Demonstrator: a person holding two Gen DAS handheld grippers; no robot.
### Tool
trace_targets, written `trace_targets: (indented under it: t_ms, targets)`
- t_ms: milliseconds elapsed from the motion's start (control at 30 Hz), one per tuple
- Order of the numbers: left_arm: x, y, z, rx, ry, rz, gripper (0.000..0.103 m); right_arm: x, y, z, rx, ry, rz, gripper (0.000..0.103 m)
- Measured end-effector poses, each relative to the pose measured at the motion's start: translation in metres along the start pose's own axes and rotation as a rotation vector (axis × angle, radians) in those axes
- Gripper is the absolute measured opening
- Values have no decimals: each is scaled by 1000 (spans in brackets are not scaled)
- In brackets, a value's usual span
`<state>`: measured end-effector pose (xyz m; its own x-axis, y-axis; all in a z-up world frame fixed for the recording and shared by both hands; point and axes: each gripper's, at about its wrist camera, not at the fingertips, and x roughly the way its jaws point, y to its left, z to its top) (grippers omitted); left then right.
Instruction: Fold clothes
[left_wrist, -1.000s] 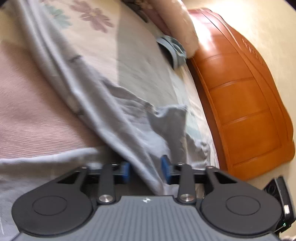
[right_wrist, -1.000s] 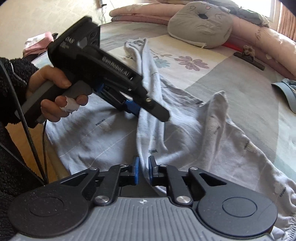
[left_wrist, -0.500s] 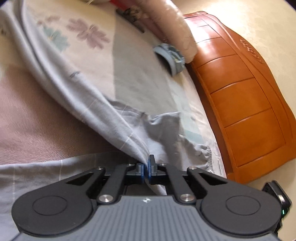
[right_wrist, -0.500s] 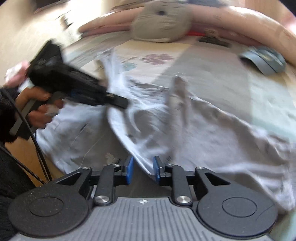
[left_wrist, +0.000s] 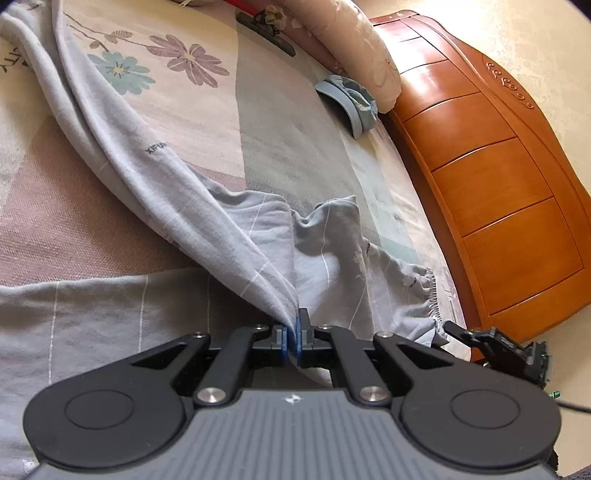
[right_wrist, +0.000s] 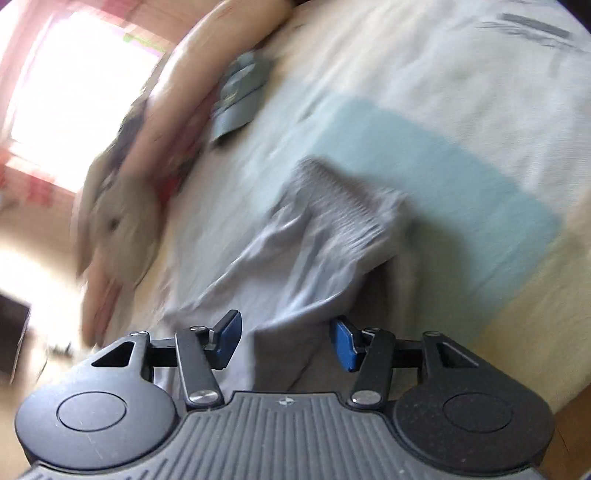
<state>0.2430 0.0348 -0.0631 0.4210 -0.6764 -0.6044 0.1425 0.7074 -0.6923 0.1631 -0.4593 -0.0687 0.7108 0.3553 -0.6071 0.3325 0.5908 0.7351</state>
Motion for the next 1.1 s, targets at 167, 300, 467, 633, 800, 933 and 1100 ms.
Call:
trace_targets:
  t_ms: [167,300,467,633,800,933,1100]
  targets:
    - [-7,-8,2,28,-17,5,2,6,-3,6,17,-35,-60,22]
    - [-12,-14,8,35,-29,2,2,11,12,13,-69,-37,-108,9]
    - [-23,-26,19,62,-64,-9,2,16,42,39,-233,-64,-118,8]
    - [-35,-40,14,82,-77,-39,2,9,61,58,-342,-104,-106,8]
    - [-26,-34,-9,55,12,-23,2,11,36,52,-319,-37,-132,8]
    - [-16,-27,-22,35,71,-3,2,16,8,45,-242,2,-152,8]
    - [-22,-29,-25,43,71,-31,2,6,8,39,-255,-31,-140,9]
